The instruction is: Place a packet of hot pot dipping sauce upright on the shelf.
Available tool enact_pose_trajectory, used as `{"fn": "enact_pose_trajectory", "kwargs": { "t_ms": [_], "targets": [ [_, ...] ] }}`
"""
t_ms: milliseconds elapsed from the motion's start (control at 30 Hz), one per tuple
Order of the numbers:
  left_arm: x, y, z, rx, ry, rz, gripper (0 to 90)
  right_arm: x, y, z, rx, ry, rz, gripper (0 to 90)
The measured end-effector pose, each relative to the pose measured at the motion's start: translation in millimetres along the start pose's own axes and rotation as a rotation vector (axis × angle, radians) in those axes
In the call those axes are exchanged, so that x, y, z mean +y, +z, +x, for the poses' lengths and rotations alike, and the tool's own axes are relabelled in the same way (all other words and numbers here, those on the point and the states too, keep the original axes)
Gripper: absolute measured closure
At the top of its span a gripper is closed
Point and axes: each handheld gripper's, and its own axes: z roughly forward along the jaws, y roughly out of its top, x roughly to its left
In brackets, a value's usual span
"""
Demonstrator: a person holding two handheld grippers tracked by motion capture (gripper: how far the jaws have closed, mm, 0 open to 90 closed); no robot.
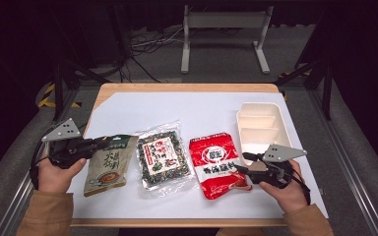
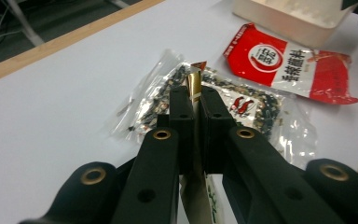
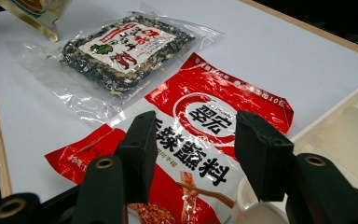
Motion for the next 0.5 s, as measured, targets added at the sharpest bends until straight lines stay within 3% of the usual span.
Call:
{"fn": "enact_pose_trajectory", "kwargs": {
  "t_ms": [500],
  "targets": [
    [30.2,-0.5,-28.9,-0.071,0.085,-0.117,86.0,13.7,3.3,8.7,0.068,0.002,-0.04,49.5]
  ]
}}
